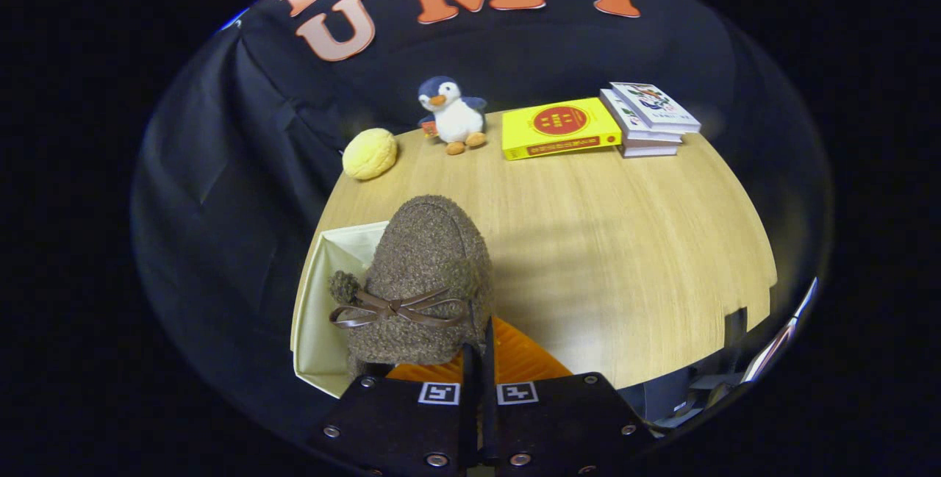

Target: Open the storage box then place both shoes into the box .Put the left shoe in first, then the right shoe, with the right side of both shoes facing outward in a uniform manner.

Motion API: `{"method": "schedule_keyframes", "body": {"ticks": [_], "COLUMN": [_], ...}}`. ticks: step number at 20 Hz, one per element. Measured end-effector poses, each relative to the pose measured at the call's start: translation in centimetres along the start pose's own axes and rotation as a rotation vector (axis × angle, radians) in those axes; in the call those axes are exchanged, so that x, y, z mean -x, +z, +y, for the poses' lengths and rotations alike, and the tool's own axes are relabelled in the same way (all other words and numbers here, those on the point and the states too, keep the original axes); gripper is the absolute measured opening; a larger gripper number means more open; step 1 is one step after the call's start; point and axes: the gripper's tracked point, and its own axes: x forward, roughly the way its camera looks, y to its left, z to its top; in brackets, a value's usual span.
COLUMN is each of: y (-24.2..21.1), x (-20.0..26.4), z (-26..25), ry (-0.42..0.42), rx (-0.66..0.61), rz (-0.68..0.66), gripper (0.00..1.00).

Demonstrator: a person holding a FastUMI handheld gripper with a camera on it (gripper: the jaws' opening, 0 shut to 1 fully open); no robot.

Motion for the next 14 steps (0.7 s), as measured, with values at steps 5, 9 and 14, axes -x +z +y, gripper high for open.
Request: {"method": "schedule_keyframes", "body": {"ticks": [5,9,14], "y": [-0.3,-1.6,-3.3], "x": [-2.4,-5.7,-9.0], "z": [5.6,6.7,6.0], "ry": [0.012,-0.043,-0.131], "rx": [0.105,0.148,0.204], "rz": [0.022,0.087,0.144], "gripper": [0.04,0.04,0.04]}}
